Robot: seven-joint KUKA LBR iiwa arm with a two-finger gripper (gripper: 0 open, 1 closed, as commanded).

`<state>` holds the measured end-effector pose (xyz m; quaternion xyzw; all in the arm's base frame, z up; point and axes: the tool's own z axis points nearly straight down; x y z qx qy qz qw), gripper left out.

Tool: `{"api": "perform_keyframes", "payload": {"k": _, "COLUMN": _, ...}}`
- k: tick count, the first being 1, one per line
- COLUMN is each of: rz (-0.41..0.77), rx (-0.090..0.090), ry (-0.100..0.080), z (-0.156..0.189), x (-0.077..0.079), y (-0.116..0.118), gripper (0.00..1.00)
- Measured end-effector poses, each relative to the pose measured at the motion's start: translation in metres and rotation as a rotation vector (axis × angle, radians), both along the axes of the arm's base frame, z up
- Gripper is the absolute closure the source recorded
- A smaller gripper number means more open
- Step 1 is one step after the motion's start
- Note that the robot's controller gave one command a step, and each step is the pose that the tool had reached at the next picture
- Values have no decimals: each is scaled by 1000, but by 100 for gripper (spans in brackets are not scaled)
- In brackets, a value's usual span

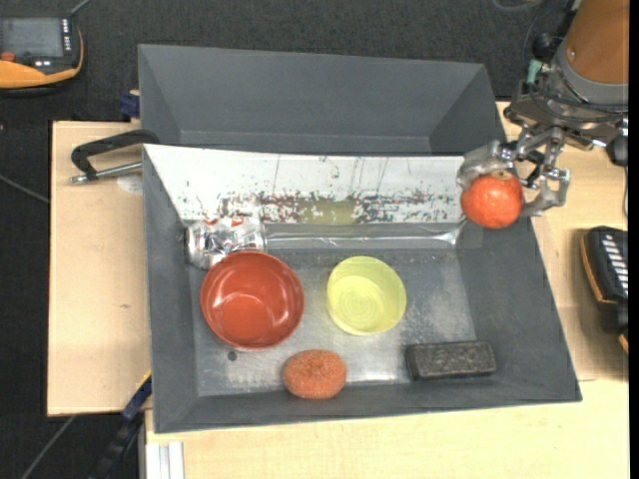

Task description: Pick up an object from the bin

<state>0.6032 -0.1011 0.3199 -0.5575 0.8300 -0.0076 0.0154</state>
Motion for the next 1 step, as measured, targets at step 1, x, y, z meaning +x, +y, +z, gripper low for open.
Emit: {"api": "perform_keyframes", "payload": {"k": 1, "rz": 17, "rx": 3, "ry": 7, "z": -102, "x": -34, "y": -8, "gripper": 100}}
